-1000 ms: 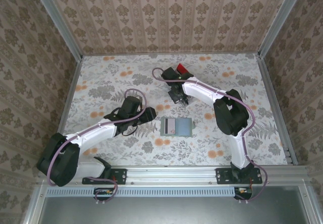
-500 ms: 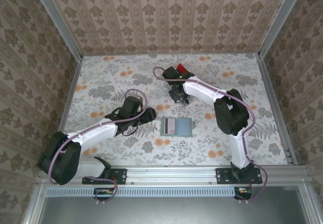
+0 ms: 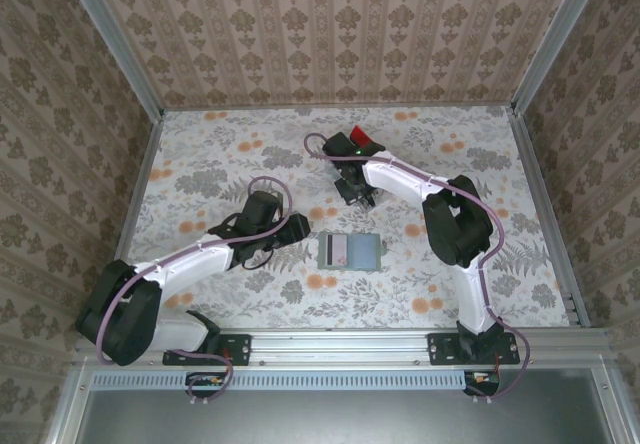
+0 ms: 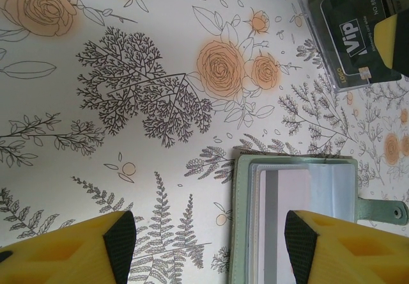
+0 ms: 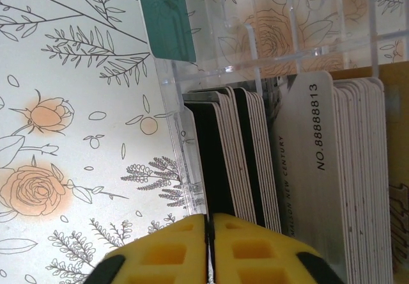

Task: Put the credit cards into the card holder
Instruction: Pick up the credit card from the storage box.

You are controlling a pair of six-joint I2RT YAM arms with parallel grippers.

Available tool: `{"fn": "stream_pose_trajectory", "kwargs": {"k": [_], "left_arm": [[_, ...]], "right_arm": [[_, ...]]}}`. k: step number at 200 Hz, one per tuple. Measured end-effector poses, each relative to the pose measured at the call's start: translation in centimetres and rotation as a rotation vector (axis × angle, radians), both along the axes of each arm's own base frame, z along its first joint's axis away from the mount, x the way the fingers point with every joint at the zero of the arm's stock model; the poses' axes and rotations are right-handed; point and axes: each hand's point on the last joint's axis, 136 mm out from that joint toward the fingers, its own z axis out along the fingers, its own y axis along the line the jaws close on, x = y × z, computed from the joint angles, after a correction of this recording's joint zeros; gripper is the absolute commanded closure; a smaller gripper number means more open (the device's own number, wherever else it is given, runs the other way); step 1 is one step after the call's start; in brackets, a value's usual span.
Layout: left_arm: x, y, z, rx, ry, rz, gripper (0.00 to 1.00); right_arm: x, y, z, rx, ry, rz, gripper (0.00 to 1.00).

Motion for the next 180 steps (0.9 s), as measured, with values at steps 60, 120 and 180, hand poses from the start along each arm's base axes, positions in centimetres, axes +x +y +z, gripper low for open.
{"fn": "stream_pose_trajectory", "kwargs": {"k": [60, 120, 180], "left_arm": [[0.0, -0.1, 0.0, -0.002, 0.001, -0.003, 0.33], [0.2, -0.5, 0.7, -0.021, -0.004, -0.014, 0.33], [0.3, -1.7, 2.0, -0.097, -0.003, -0.041, 0.31]], "right_arm": [[-0.4, 0.4, 1.0, 0.039, 0.002, 0.010, 0.95], [-1.0, -0.3, 6.1, 0.161, -0.054, -0.015, 0.97], [-4.4, -0.6, 7.8, 0.438, 0.005, -0.111, 1.00]]}}
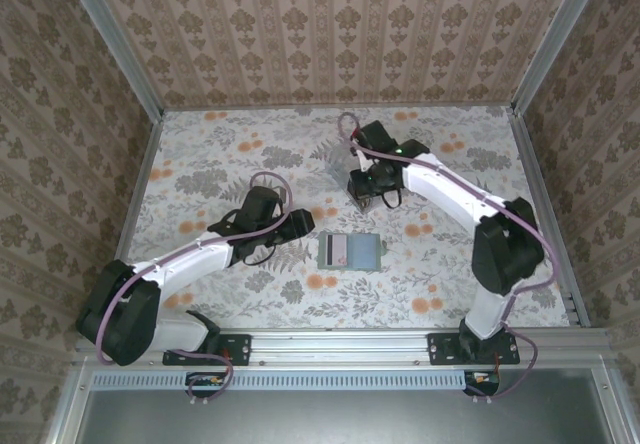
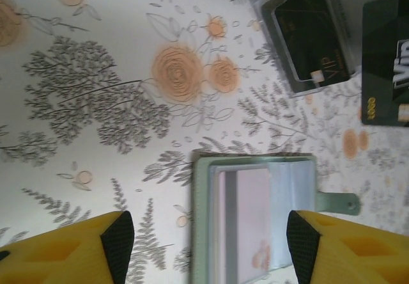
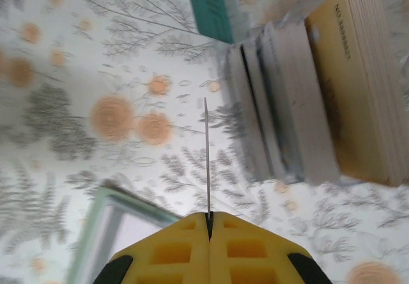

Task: Put the credit cards into the card holder
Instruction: Pick up the credit card from the storage box, then insert the credit card into the card slot.

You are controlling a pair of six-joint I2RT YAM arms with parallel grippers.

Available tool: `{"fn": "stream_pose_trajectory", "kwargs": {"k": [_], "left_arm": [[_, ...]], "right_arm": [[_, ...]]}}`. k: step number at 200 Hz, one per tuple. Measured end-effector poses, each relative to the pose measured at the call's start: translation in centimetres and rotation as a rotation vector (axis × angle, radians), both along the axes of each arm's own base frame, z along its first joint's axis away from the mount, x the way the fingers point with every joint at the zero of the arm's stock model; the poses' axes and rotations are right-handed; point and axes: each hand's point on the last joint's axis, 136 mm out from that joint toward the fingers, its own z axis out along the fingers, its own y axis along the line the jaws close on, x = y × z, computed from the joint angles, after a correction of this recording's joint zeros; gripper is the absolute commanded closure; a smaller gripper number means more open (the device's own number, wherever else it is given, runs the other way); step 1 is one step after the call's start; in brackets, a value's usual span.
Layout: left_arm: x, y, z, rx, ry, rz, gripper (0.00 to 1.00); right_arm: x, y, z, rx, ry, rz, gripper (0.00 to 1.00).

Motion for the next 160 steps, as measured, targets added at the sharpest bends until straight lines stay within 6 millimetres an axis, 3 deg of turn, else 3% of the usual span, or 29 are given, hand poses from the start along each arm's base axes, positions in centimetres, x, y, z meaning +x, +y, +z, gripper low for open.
{"fn": "stream_pose_trajectory", "kwargs": {"k": [48, 104, 160], "left_arm": [[1.5, -2.8, 2.8, -0.196, 0.004, -0.039, 0.30], [2.8, -6.2, 6.7, -0.399, -0.006, -0.114, 0.32], [3.0, -7.6, 6.8, -0.487, 0.044, -0.141, 0.44]], "right_arm": [[-2.6, -0.4, 3.5, 0.406, 0.006, -0.152, 1.00], [-4.6, 1.3, 3.9, 0.652, 0.099, -0.206, 1.00], [-4.8, 2.4, 5.4, 0.792, 0.124, -0.198, 1.00]]}}
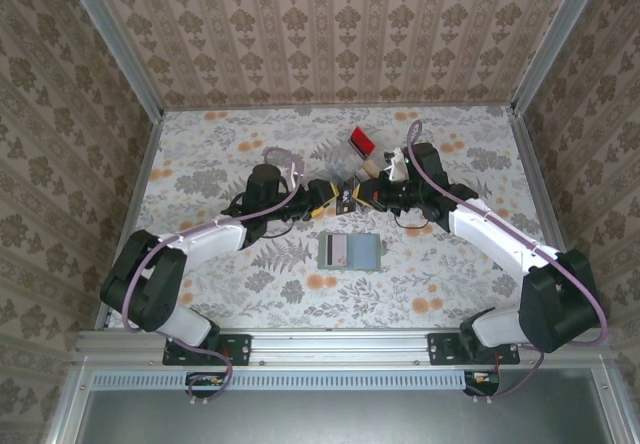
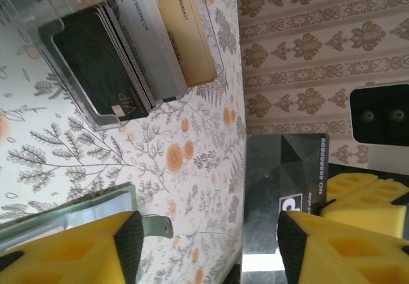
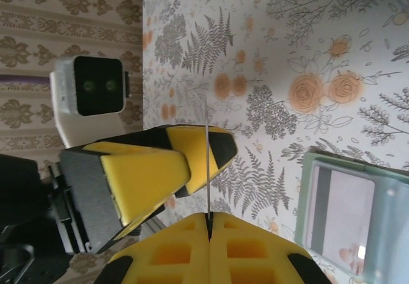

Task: Put the credit cards into the card holder
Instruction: Insert the credit card into the card slot.

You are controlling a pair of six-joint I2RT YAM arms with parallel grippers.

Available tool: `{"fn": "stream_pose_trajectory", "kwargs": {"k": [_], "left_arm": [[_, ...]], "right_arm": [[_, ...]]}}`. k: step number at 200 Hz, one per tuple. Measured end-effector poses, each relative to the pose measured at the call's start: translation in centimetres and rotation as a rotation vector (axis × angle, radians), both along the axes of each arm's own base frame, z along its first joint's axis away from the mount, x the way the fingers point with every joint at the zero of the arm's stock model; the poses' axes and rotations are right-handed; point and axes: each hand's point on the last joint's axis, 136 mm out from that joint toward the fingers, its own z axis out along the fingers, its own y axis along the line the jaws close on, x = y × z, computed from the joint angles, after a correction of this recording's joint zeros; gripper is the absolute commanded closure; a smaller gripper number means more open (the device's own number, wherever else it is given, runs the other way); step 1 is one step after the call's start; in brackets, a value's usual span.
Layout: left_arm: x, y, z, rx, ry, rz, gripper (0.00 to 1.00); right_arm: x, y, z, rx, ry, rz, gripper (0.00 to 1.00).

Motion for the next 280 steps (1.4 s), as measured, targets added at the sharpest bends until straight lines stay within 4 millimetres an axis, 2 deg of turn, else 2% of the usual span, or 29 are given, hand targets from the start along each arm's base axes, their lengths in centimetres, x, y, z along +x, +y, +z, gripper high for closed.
{"fn": "stream_pose_trajectory", "kwargs": {"k": [34, 49, 81, 141, 185, 215, 241, 280], "left_arm": [[0.0, -0.6, 0.6, -0.051, 0.013, -0.019, 0.60], [0.0, -0.8, 1.1, -0.075, 0.009, -0.027, 0.71], [0.1, -1.1, 1.7, -0.107, 0.005, -0.034, 0.82], [0.8, -0.5, 1.9, -0.125, 0.023, -0.005, 1.00], [0.6, -0.2, 1.3, -0.144, 0.079, 0.025, 1.00], [0.3, 1.1, -1.5, -0.098, 0.220, 0.118, 1.00], [-0.2, 2.1, -3.9, -0.028, 0.333, 0.180, 1.00], [-1.3, 3.5, -6.2, 0.054, 0.423, 0.233, 1.00]], "right_arm": [[-0.1, 0.4, 0.4, 0.040, 0.005, 0.012, 1.00], [-0.1, 0.5, 0.5, 0.052, 0.008, 0.014, 0.99], [0.0, 0.5, 0.4, 0.057, 0.015, 0.013, 0.99], [0.7, 0.1, -1.6, 0.039, 0.065, -0.001, 0.96], [0.6, 0.0, -2.2, 0.023, 0.083, -0.006, 0.80], [0.2, -1.1, -4.1, -0.062, 0.127, -0.043, 0.74], [-0.4, -2.1, -5.7, -0.142, 0.157, -0.066, 0.74], [-2.7, -1.8, -8.7, -0.237, 0.189, -0.036, 0.71]]}}
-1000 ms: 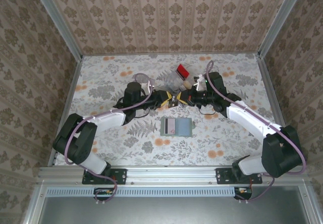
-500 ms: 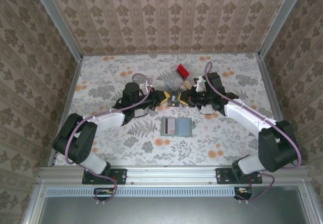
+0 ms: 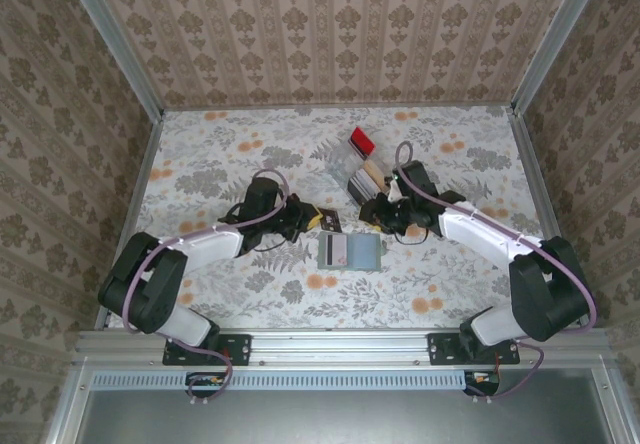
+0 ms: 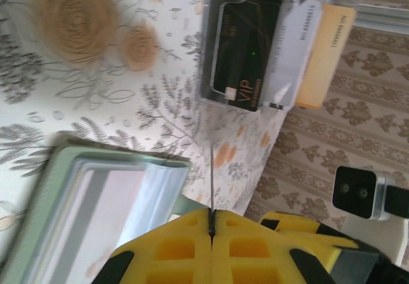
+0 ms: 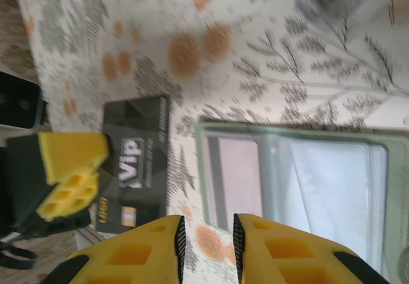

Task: Put the credit cards into the card holder
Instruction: Insert the credit card into the card slot.

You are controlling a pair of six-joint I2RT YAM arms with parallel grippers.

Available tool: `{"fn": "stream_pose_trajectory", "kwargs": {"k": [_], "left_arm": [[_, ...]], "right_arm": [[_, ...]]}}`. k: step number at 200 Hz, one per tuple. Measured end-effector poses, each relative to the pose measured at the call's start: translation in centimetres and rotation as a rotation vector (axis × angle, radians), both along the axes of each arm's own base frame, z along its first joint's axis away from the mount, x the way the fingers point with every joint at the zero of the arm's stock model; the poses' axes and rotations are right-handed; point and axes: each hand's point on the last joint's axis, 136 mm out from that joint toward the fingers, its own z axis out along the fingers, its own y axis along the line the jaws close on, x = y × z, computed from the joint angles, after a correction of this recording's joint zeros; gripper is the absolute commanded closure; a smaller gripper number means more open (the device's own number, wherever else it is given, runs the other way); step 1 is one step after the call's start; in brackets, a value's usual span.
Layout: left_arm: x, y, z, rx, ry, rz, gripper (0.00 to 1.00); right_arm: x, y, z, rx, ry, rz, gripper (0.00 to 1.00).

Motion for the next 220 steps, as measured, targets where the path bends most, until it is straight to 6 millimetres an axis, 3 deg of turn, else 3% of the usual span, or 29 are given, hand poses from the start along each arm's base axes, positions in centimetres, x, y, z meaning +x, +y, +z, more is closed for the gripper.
{"fn": "stream_pose_trajectory", "kwargs": {"k": [48, 92, 153, 220], "left_arm": [[-2.0, -0.3, -0.6, 0.130, -0.104, -0.079, 1.00], [-4.4, -2.2, -0.3, 0.212, -0.293, -0.239, 1.00], [-4.7, -4.2, -3.9, 0.214, -0.340, -0.293, 1.00], [-4.6, -5.2, -5.4, 0.218, -0.348, -0.290, 1.00]], "right_arm": [[-2.9, 1.2, -2.6, -0.096, 0.006, 0.073, 0.76], [-3.3, -0.9, -5.4, -0.208, 0.028, 0.025, 0.80], [-3.2, -3.2, -8.0, -0.318, 0.058, -0.012, 0.86], [-3.8, -4.0, -9.3, -0.355, 0.080, -0.021, 0.86]]}}
